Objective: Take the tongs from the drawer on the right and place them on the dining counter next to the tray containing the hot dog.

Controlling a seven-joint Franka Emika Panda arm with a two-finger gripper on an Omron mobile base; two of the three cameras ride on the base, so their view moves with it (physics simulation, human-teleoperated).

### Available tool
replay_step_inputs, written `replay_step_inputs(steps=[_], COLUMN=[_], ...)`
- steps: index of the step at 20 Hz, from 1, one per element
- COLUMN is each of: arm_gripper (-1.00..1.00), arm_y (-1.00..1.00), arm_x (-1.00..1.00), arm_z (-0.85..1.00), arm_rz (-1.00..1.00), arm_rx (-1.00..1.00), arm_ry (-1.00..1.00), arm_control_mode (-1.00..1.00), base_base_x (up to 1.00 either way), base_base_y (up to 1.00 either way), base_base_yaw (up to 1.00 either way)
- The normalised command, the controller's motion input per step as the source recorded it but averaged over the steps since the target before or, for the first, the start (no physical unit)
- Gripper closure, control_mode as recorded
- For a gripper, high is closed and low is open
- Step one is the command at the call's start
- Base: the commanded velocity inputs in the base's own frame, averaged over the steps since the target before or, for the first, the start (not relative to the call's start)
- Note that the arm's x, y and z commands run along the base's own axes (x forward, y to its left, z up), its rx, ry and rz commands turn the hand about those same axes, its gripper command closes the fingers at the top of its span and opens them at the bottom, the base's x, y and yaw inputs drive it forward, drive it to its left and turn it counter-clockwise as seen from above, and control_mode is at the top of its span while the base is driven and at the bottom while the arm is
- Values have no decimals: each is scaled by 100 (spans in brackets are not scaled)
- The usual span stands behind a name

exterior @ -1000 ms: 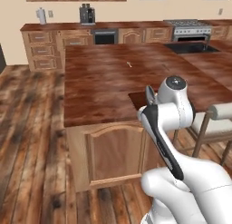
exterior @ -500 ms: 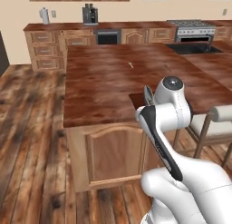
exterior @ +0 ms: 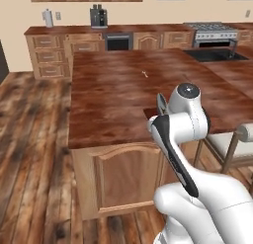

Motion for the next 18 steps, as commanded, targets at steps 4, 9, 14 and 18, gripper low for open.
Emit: replay_step_inputs(steps=[4, 9, 14, 18], arm_gripper=[100, 100, 100, 100], arm_y=[0, 0, 0, 0], arm_x=[0, 0, 0, 0], arm_z=[0, 0, 0, 0], arm_rz=[0, 0, 0, 0], arm_rx=[0, 0, 0, 0], arm_ry=[0, 0, 0, 0], arm_control_mode=[100, 100, 100, 100], base_base_x=[43, 45, 46, 44], base_base_y=[-10, -11, -11, -11], base_base_yaw=[0, 0, 0, 0])
